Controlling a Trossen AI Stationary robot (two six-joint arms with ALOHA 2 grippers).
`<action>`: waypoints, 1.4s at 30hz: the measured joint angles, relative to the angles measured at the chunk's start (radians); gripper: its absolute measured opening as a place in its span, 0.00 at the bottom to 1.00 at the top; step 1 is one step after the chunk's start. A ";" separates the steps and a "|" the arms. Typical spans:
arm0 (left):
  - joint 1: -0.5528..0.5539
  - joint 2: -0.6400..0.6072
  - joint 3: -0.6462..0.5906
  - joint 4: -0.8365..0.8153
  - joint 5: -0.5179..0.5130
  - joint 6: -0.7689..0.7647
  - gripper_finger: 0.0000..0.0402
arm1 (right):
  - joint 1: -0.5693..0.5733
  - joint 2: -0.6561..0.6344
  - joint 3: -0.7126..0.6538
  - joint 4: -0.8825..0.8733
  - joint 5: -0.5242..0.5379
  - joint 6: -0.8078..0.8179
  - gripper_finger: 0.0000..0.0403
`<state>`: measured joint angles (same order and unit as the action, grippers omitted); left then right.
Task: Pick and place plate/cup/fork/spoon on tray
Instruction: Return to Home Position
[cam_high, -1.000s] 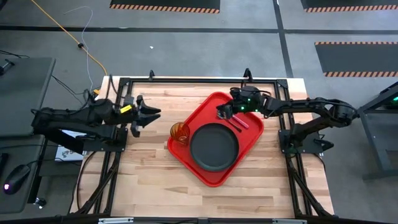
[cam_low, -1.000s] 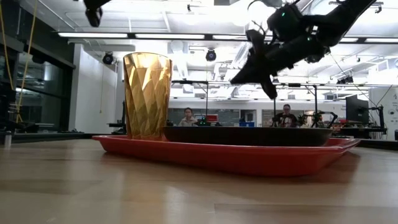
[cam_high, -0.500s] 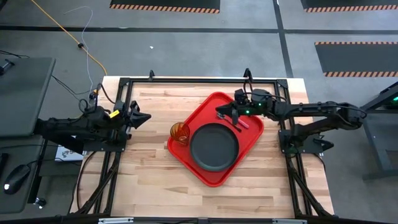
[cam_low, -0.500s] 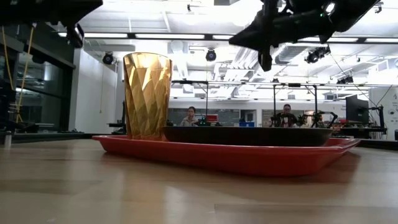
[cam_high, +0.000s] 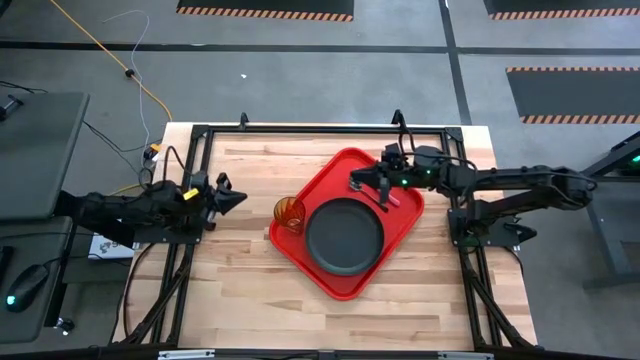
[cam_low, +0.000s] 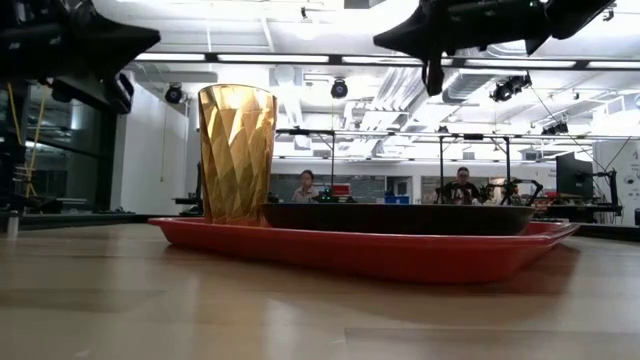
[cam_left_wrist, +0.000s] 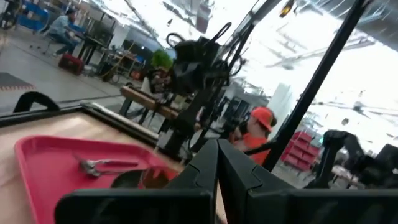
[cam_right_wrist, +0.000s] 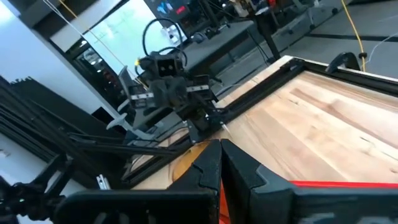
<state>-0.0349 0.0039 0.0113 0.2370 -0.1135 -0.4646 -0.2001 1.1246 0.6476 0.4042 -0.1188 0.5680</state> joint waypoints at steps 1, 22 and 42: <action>0.000 0.000 0.000 -0.006 0.000 0.009 0.00 | 0.003 -0.006 0.000 -0.001 0.000 0.000 0.00; 0.002 0.002 0.003 -0.216 0.196 0.025 0.00 | 0.007 -0.159 0.000 -0.088 -0.077 -0.026 0.00; 0.002 0.002 0.003 -0.217 0.193 0.022 0.00 | 0.006 -0.208 0.000 -0.135 -0.123 -0.070 0.00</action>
<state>-0.0334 0.0059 0.0147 0.0204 0.0795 -0.4427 -0.1936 0.9162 0.6476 0.2695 -0.2416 0.4985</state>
